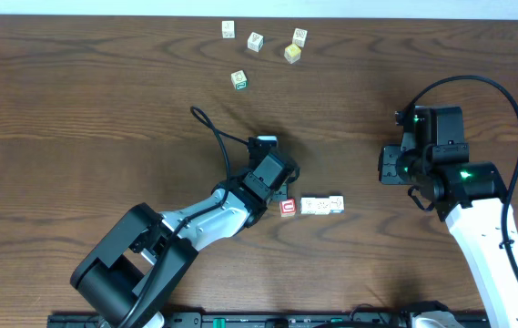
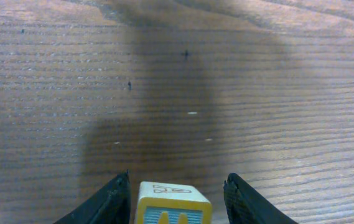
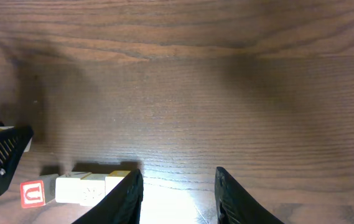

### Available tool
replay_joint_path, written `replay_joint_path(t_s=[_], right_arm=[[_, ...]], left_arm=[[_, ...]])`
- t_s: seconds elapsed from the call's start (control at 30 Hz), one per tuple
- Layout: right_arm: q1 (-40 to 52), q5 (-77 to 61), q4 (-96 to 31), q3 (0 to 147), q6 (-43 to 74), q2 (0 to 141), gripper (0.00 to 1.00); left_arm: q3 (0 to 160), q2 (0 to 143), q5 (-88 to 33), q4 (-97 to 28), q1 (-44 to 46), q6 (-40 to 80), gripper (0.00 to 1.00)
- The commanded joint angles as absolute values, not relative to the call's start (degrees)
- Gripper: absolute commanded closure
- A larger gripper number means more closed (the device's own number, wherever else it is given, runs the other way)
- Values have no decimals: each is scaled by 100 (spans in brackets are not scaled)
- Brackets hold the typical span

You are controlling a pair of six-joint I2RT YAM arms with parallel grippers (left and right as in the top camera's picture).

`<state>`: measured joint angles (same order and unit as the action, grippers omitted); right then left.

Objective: Lift 5 blocks
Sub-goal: 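Lower the open left gripper around the yellow M block and close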

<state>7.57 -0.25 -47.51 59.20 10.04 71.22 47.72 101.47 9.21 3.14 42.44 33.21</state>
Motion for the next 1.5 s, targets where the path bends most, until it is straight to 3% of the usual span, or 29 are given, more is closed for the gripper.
replay_joint_path(t_s=[0.0, 1.03, 1.47], right_arm=[[683, -49, -4755, 6020, 1068, 7137, 65], [683, -51, -4755, 6020, 1070, 7137, 66], [683, -51, -4757, 6020, 1070, 7137, 66]], left_arm=[[4917, 10145, 1020, 176, 4217, 2982, 51], [4915, 9515, 1264, -567, 4219, 1413, 50], [4915, 9515, 1096, -635, 4219, 1372, 54]])
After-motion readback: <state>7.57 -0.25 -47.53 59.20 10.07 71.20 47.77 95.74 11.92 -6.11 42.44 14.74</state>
